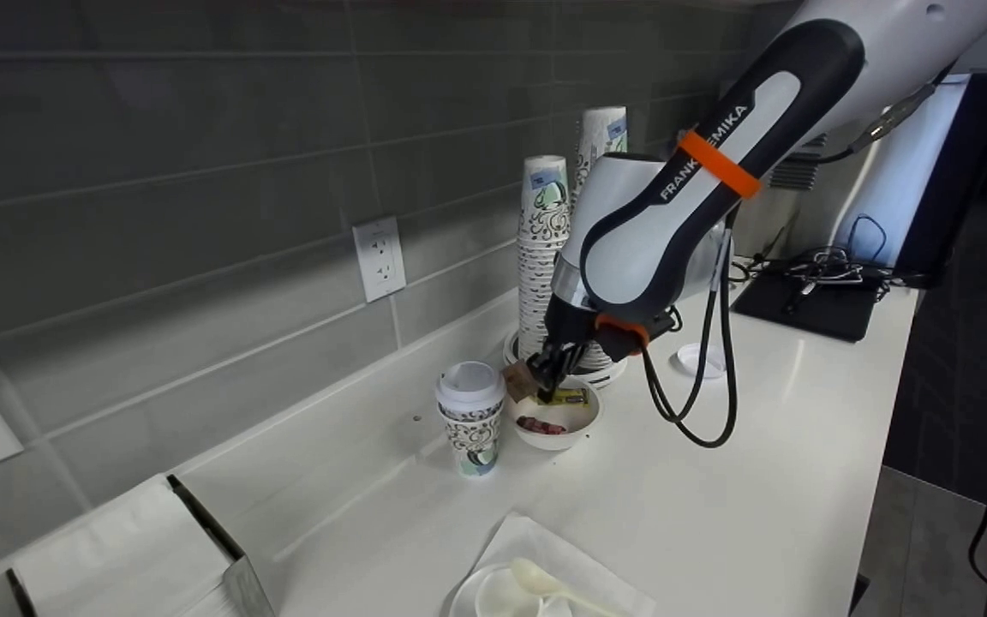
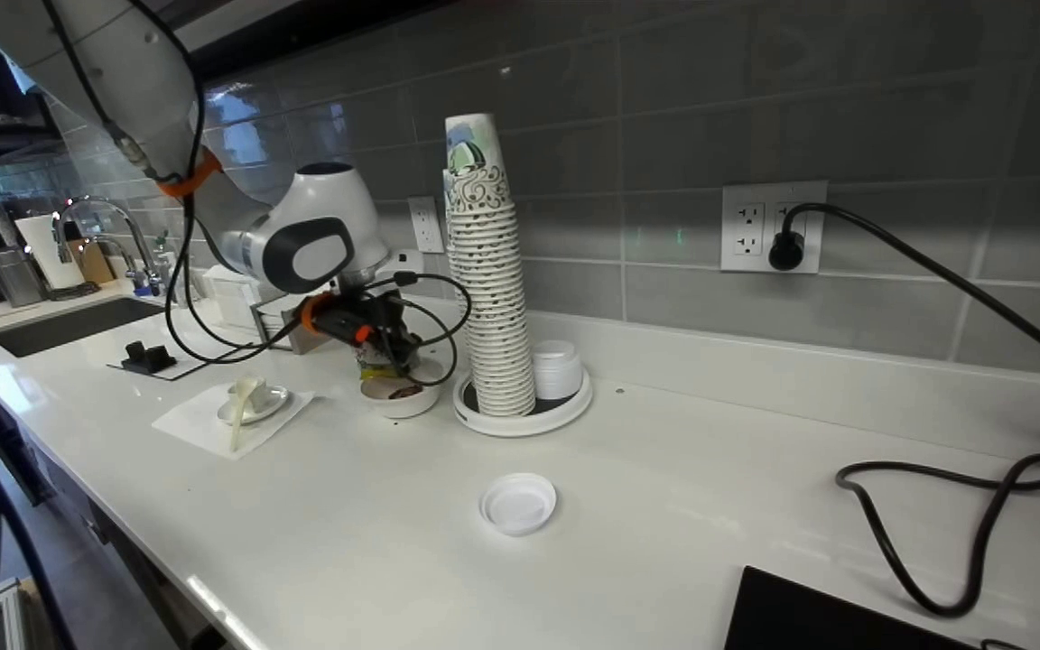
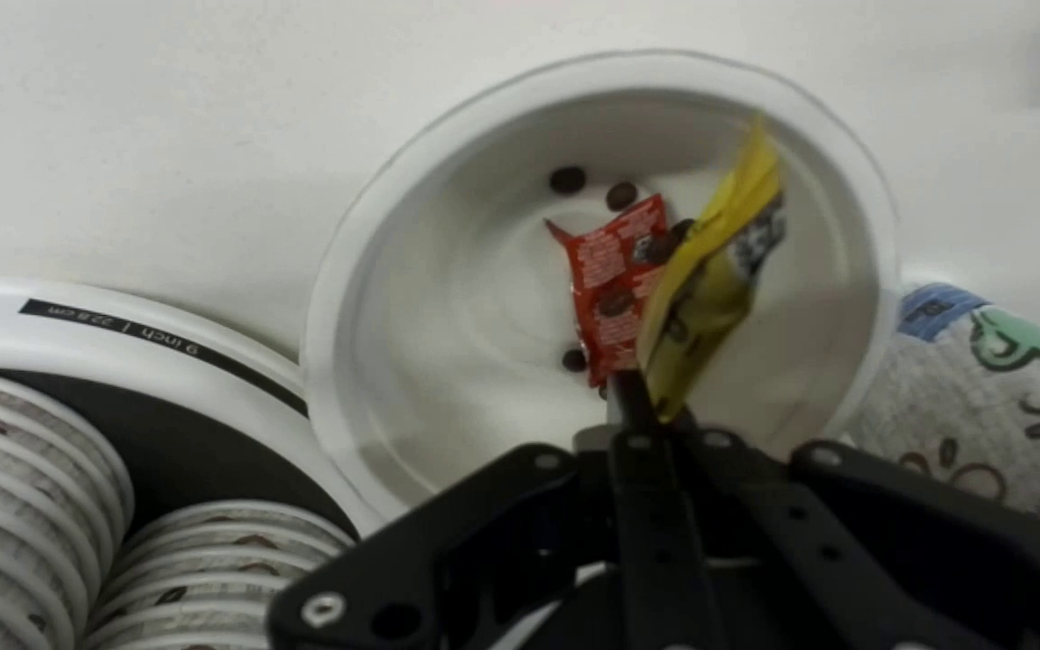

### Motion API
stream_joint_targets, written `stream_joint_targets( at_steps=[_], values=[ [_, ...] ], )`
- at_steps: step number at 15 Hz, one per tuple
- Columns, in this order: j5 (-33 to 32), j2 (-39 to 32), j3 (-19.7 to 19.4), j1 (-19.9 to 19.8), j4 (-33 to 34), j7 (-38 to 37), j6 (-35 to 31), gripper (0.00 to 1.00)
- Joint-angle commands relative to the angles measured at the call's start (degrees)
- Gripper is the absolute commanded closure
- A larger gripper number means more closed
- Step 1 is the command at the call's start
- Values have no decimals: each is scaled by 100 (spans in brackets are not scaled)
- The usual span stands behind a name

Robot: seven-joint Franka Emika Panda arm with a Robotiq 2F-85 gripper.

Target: Take the three yellow packets out of the white bowl

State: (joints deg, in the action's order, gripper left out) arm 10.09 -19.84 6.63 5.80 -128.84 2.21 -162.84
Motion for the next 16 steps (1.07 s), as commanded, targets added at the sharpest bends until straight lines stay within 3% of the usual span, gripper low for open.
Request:
stream_joint_targets(
  at_steps=[1,5,8,9,12,13,14,16],
  values=[
    [-205,450,-58,166,-268,-540,339,100],
    [-373,926,-214,416,-730,-1353,504,100],
    [-1232,1462,-615,759,-1309,-2610,386,100],
    [-1569,1679,-1000,1060,-1514,-3012,337,100],
    [-2944,2254,-1789,1448,-1825,-4294,522,100],
    [-3391,2426,-1881,1404,-1844,-4714,702,100],
    [-3802,2599,-1269,703,-1872,-5139,906,100],
    [-4298,2959,-936,318,-2037,-5908,1387,100]
  ],
)
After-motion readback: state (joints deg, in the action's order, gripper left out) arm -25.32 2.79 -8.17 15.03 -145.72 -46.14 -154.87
